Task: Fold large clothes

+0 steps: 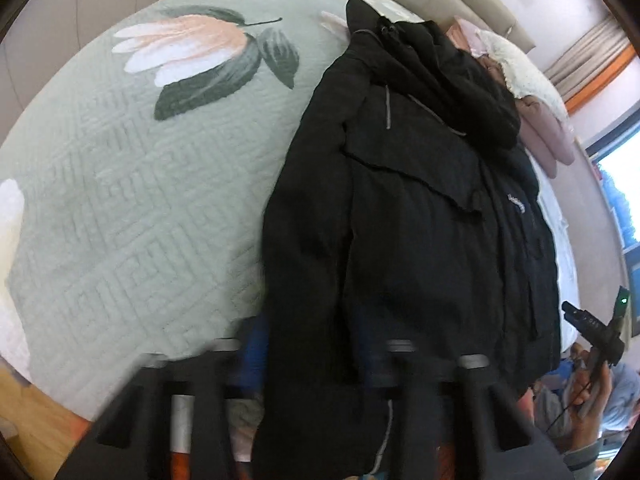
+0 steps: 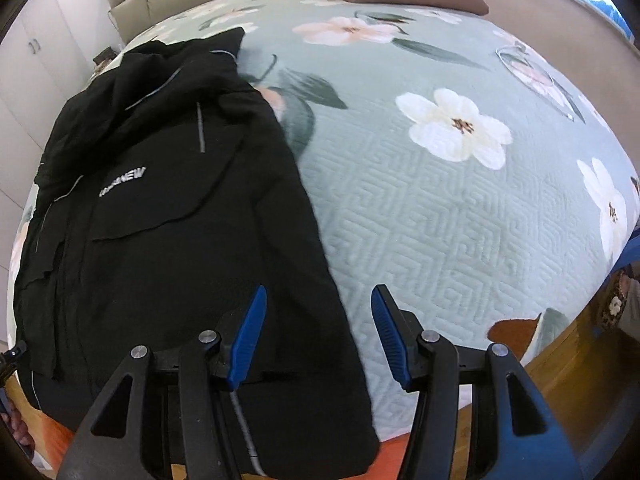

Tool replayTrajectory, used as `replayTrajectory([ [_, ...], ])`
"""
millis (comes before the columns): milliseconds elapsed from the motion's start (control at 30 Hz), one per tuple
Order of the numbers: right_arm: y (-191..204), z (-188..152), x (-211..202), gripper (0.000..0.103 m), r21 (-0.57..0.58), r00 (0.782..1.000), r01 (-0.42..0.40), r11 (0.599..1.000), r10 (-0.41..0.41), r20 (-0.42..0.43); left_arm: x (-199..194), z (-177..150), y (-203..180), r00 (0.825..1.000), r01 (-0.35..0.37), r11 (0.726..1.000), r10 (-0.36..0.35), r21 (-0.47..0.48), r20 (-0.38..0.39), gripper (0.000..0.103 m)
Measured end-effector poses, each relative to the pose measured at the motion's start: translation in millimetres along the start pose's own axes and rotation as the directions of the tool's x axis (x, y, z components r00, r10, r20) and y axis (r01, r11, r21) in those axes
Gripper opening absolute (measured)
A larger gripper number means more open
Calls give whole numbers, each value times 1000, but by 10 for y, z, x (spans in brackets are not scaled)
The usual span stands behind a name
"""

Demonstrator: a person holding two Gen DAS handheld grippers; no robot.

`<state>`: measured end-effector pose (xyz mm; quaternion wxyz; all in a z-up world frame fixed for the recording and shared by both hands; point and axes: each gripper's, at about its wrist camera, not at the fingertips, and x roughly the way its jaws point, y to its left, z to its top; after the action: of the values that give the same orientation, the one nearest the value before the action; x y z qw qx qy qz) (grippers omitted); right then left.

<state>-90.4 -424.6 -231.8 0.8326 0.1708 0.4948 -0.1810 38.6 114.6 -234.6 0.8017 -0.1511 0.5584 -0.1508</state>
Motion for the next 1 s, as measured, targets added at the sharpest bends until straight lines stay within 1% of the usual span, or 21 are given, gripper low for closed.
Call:
replayTrajectory([
  [33,-37,-9,24,59,4,1000,-9,1000,9,-12,1,-2,11,999,38,999,-38,-17,-3,19],
  [67,-66,-18,57,59,8,999,-18,1000,18,-27,1,3,30,998,57,998,-57,-30,-3,19],
  [133,-109,-50,114,59,16,998,-27,1000,28,-59,-1,-40,44,998,59,997,-60,-44,-1,19],
  [200,-127,-99,172,59,16,994,-61,998,62,-85,1,-74,69,997,73,995,-74,-64,-11,21],
  [267,-124,-146,205,59,13,991,-88,996,89,-102,23,-86,82,995,91,992,-94,-85,-39,26],
  [333,-104,-195,232,59,9,987,-113,994,113,-116,41,-81,88,993,98,991,-103,-92,-54,28],
  [400,-96,-215,249,58,18,984,-128,992,129,-125,61,-72,79,993,91,991,-97,-96,-61,28],
  [433,-94,-218,248,52,28,984,-128,991,131,-123,69,-74,75,994,87,991,-93,-104,-61,28],
  [500,-49,-211,196,34,32,978,-161,986,164,-127,50,-78,23,996,74,993,-79,-97,-50,28],
  [533,-7,-202,150,30,22,978,-166,986,167,-121,23,-81,-47,996,79,995,-82,-66,-42,27],
  [567,38,-200,88,30,8,977,-175,984,175,-118,-15,-84,-133,994,103,994,-104,-36,-34,26],
  [633,120,-212,-5,30,-4,967,-223,975,220,-126,-123,-84,-273,982,190,982,-190,1,-11,26],
  [667,153,-226,-34,30,-5,958,-254,967,251,-137,-174,-78,-335,971,240,971,-240,17,-2,26],
  [700,182,-241,-39,34,0,949,-279,960,275,-151,-203,-69,-382,958,288,957,-288,27,-1,26],
  [733,192,-261,-24,38,5,945,-285,959,282,-165,-201,-66,-410,950,313,949,-313,29,-6,27],
  [767,200,-287,1,41,3,944,-281,960,277,-178,-167,-72,-434,951,309,950,-309,33,-19,31],
  [800,210,-321,31,45,-6,948,-262,965,256,-190,-132,-87,-451,954,298,954,-297,36,-31,34],
  [867,210,-376,105,55,-21,955,-219,975,211,-208,22,-160,-444,962,262,965,-258,26,-89,54],
  [900,207,-422,121,61,-31,959,-198,980,187,-213,86,-199,-439,965,238,971,-234,17,-118,55],
  [967,198,-473,112,62,-37,959,-199,979,187,-215,184,-286,-440,972,189,982,-182,29,-150,55],
  [1000,194,-488,101,62,-41,958,-202,979,189,-217,201,-322,-438,974,182,982,-174,40,-146,54],
])
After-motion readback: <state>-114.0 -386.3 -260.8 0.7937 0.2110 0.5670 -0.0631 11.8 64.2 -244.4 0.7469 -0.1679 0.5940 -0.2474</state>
